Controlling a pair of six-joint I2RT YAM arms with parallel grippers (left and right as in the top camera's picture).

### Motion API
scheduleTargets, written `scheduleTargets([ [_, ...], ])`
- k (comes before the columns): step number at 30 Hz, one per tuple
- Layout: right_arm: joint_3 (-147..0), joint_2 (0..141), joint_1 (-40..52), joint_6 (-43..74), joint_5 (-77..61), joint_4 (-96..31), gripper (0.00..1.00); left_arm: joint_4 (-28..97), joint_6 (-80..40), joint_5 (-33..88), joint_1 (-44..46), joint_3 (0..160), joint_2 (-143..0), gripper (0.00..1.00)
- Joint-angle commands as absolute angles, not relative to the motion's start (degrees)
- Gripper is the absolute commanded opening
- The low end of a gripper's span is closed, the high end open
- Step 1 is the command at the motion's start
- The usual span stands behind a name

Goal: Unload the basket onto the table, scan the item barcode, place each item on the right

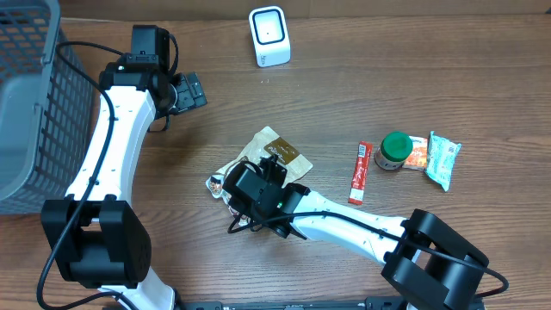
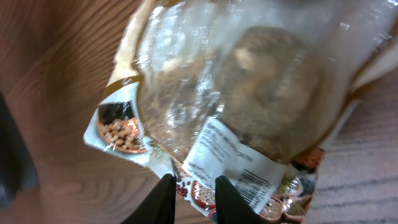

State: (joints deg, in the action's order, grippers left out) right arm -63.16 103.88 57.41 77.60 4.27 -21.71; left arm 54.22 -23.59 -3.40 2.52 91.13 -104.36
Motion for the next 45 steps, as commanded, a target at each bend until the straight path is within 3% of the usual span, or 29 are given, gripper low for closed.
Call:
scheduleTargets([
  [1, -65.0, 102.1, 56.8, 69.2, 4.5, -22.6, 0.29, 54.1, -24.0, -3.1, 2.7, 92.1, -103.4, 1.00],
  [5, -67.7, 98.2, 53.0, 65.7, 7.4, -31.6, 0.31, 54.1, -24.0, -3.1, 2.7, 92.1, -103.4, 1.00],
  [13, -67.3, 98.4, 50.4, 66.0, 7.4, -43.4, 0.04, 54.1, -24.0, -3.1, 2.7, 92.1, -103.4, 1.00],
  [22, -58.1, 99.0, 54.2, 77.0, 7.0, -35.5, 0.04, 54.1, -24.0, -3.1, 2.7, 92.1, -103.4, 1.00],
  [31, -53.7, 100.0, 58.2, 76.9, 2.7, -19.3, 0.04, 54.1, -24.0, -3.1, 2.7, 92.1, -103.4, 1.00],
  [45, -53.7, 103.1, 59.1, 76.9, 7.9, -16.8, 0.04, 54.1, -24.0, -3.1, 2.7, 92.1, -103.4, 1.00],
])
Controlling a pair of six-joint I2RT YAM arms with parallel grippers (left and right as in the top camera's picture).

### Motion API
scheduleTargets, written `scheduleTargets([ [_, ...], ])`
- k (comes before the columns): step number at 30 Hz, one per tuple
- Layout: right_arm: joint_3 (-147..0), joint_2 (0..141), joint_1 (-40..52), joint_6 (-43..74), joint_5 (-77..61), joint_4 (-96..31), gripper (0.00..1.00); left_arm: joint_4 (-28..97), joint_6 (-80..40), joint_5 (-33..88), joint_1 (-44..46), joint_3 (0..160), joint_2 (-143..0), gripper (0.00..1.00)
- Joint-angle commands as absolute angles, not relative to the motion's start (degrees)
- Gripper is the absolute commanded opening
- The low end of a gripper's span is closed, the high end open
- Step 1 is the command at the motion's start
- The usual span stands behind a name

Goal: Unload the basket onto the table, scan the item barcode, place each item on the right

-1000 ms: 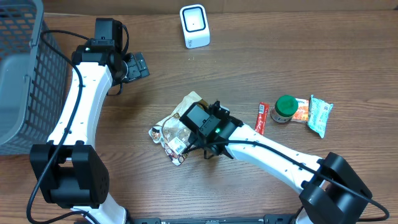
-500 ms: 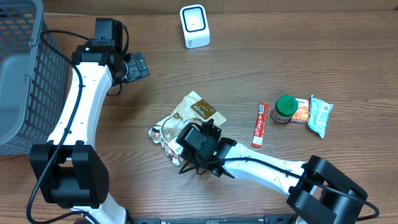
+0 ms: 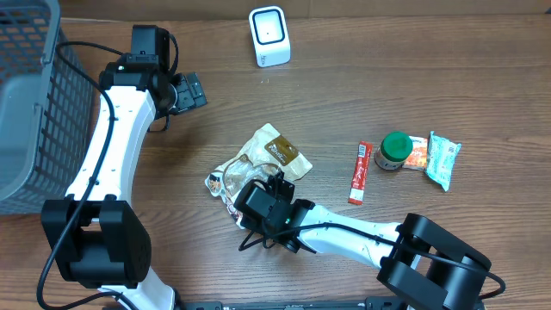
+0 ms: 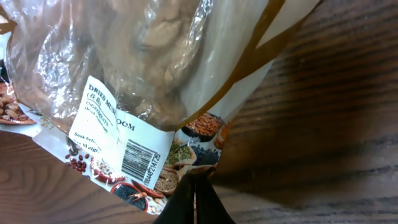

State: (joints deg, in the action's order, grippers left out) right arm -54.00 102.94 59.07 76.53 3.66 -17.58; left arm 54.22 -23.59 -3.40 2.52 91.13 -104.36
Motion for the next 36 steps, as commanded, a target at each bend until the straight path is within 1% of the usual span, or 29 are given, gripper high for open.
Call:
scheduleTargets([
  [1, -53.7, 103.1, 59.1, 76.9, 9.1, -16.3, 0.04, 54.1, -24.0, -3.1, 2.7, 92.1, -103.4, 1.00],
  [3, -53.7, 103.3, 59.1, 76.9, 11.6, -13.7, 0.04, 54.1, -24.0, -3.1, 2.7, 92.1, -103.4, 1.00],
  [8, -53.7, 103.9, 59.1, 76.5, 11.7, -7.2, 0.04, 54.1, -24.0, -3.1, 2.7, 92.1, -103.4, 1.00],
  [9, -53.7, 103.9, 59.1, 76.5, 12.1, -6.5, 0.05, 54.1, -24.0, -3.1, 2.7, 92.1, -103.4, 1.00],
  [10, -53.7, 103.9, 59.1, 76.5, 13.1, -5.8, 0.09, 54.1, -24.0, -3.1, 2.7, 92.1, -103.4, 1.00],
  [11, -53.7, 103.9, 59.1, 76.5, 13.8, -5.5, 0.10, 54.1, -24.0, -3.1, 2.7, 92.1, -103.4, 1.00],
  [15, -53.7, 103.9, 59.1, 76.4, 16.7, -3.7, 0.13, 54.1, -24.0, -3.1, 2.7, 92.1, -103.4, 1.00],
  [16, -53.7, 103.9, 59.1, 75.0, 16.6, -2.7, 0.13, 54.1, -24.0, -3.1, 2.7, 92.1, -103.4, 1.00],
  [18, -54.2, 103.5, 59.0, 67.6, 15.8, -0.5, 0.13, 54.1, -24.0, -3.1, 2.7, 92.1, -103.4, 1.00],
  [19, -55.0, 103.0, 58.8, 63.6, 15.3, -0.5, 0.15, 54.1, -24.0, -3.1, 2.7, 92.1, -103.4, 1.00],
  [22, -58.4, 100.0, 58.0, 48.2, 15.0, -2.9, 0.25, 54.1, -24.0, -3.1, 2.7, 92.1, -103.4, 1.00],
  [23, -59.9, 98.8, 57.7, 42.0, 14.9, -4.2, 0.33, 54.1, -24.0, -3.1, 2.7, 92.1, -103.4, 1.00],
  [26, -65.1, 96.4, 56.8, 21.2, 14.1, -12.8, 0.66, 54.1, -24.0, -3.1, 2.7, 92.1, -103.4, 1.00],
  [27, -67.0, 96.1, 56.4, 17.0, 14.1, -17.0, 0.78, 54.1, -24.0, -3.1, 2.7, 92.1, -103.4, 0.99],
  [28, -68.5, 95.8, 56.1, 14.9, 14.1, -20.4, 0.93, 54.1, -24.0, -3.1, 2.7, 92.1, -103.4, 1.00],
  [29, -70.2, 95.6, 55.7, 14.5, 14.1, -24.1, 1.00, 54.1, -24.0, -3.1, 2.7, 92.1, -103.4, 1.00],
  [32, -73.4, 95.0, 55.4, 14.9, 13.9, -31.5, 1.00, 54.1, -24.0, -3.1, 2.7, 92.1, -103.4, 1.00],
  [36, -75.5, 94.2, 55.0, 13.3, 13.6, -36.9, 1.00, 54.1, -24.0, -3.1, 2.7, 92.1, -103.4, 1.00],
])
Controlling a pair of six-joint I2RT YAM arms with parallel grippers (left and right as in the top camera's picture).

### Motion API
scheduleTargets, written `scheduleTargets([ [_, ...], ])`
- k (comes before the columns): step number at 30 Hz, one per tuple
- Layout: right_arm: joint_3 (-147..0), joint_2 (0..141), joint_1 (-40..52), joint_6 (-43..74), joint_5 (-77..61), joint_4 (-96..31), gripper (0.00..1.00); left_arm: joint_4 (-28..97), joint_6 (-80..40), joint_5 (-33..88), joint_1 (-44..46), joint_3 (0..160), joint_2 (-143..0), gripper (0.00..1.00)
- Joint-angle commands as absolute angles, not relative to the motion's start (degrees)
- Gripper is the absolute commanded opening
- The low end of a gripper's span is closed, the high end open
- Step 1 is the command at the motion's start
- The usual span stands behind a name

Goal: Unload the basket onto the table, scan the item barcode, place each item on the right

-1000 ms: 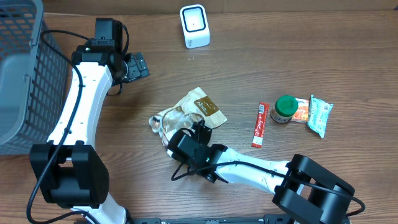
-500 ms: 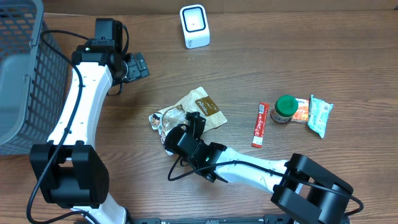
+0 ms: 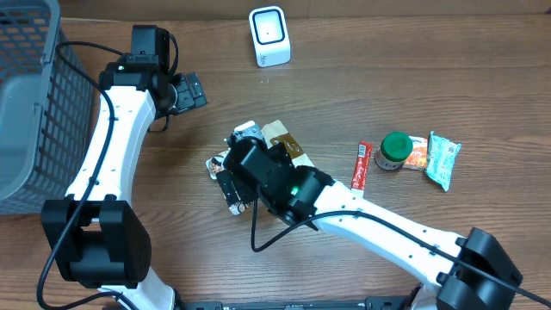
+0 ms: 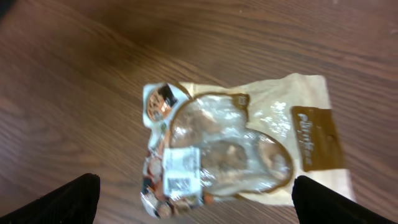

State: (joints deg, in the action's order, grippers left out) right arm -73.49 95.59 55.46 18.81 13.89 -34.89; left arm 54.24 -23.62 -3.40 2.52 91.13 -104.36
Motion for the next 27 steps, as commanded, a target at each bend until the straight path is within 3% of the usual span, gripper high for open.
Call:
scheduleTargets([
  [1, -76.1, 94.2, 54.7, 11.5, 12.7, -38.6, 1.00, 54.1, -24.0, -3.1, 2.7, 92.1, -103.4, 1.00],
  [10, -90.0, 94.3, 41.1, 10.6, -6.0, -52.2, 1.00, 54.1, -24.0, -3.1, 2.7, 92.1, -103.4, 1.00],
  [15, -90.7, 95.4, 33.0, 8.0, -11.7, -53.6, 0.86, 54.1, -24.0, -3.1, 2.7, 92.1, -103.4, 1.00],
  [27, -90.7, 108.0, 34.7, 4.2, -7.3, -55.7, 0.83, 54.1, -24.0, -3.1, 2.7, 92.1, -103.4, 1.00],
])
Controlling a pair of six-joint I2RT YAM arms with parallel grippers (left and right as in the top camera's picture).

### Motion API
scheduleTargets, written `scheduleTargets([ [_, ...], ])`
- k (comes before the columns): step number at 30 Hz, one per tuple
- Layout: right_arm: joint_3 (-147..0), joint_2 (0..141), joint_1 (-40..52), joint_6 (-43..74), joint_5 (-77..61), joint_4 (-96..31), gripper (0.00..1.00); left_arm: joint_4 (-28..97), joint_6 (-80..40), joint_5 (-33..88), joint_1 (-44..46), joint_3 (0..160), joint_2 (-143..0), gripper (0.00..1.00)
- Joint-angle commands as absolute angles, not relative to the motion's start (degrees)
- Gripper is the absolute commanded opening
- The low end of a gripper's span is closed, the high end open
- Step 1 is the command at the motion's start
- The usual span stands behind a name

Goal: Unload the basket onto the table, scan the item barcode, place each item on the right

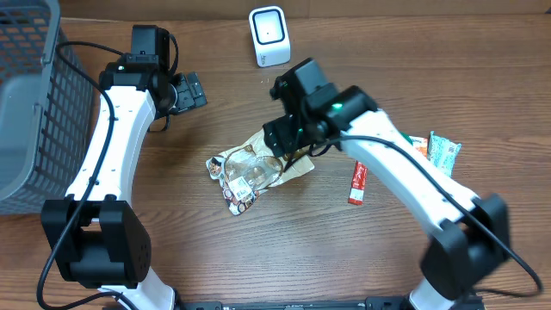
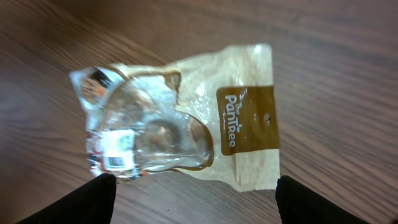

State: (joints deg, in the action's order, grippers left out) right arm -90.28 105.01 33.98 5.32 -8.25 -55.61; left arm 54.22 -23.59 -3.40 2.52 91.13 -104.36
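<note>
A clear bag of dried mushrooms (image 1: 250,172) with a brown "Panitee" header lies flat on the wooden table. Its white barcode label (image 2: 118,146) faces up at the end away from the header. My right gripper (image 1: 288,138) hovers above the header end of the bag (image 2: 186,118). In the right wrist view the right gripper (image 2: 196,205) is open, its fingers (image 2: 93,199) wide apart and holding nothing. The white scanner (image 1: 269,36) stands at the table's far edge. My left gripper (image 1: 188,90) rests at the far left, well away from the bag.
A grey mesh basket (image 1: 26,103) fills the left edge. To the right of the bag lie a red stick packet (image 1: 360,172), a green-lidded jar (image 1: 395,148), an orange packet (image 1: 417,153) and a pale green packet (image 1: 443,159).
My right arm has swung from the near side of the bag to its far right side. The gripper, still open, now hangs over the header end. The bag lies uncovered.
My right gripper was low at the bag's printed edge with its fingers slightly apart. Then it was shut beside the barcode label. Then it was open above the bag. Now it hovers open over the header end. The left arm stayed still.
</note>
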Motion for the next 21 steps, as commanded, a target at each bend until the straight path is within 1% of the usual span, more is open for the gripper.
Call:
scheduleTargets([
  [1, -90.7, 108.9, 34.9, 4.2, -7.3, -55.7, 0.83, 54.1, -24.0, -3.1, 2.7, 92.1, -103.4, 1.00],
  [10, -90.3, 116.2, 37.2, 4.2, -6.0, -54.7, 0.82, 54.1, -24.0, -3.1, 2.7, 92.1, -103.4, 1.00],
  [11, -90.3, 116.7, 37.5, 4.2, -5.5, -54.6, 0.81, 54.1, -24.0, -3.1, 2.7, 92.1, -103.4, 1.00],
  [13, -90.3, 117.5, 38.1, 4.2, -2.5, -54.3, 0.75, 54.1, -24.0, -3.1, 2.7, 92.1, -103.4, 1.00],
  [16, -90.2, 118.5, 39.0, 4.2, 1.8, -53.9, 0.75, 54.1, -24.0, -3.1, 2.7, 92.1, -103.4, 1.00],
  [21, -90.0, 119.7, 39.8, 4.2, 3.4, -52.8, 0.75, 54.1, -24.0, -3.1, 2.7, 92.1, -103.4, 1.00],
])
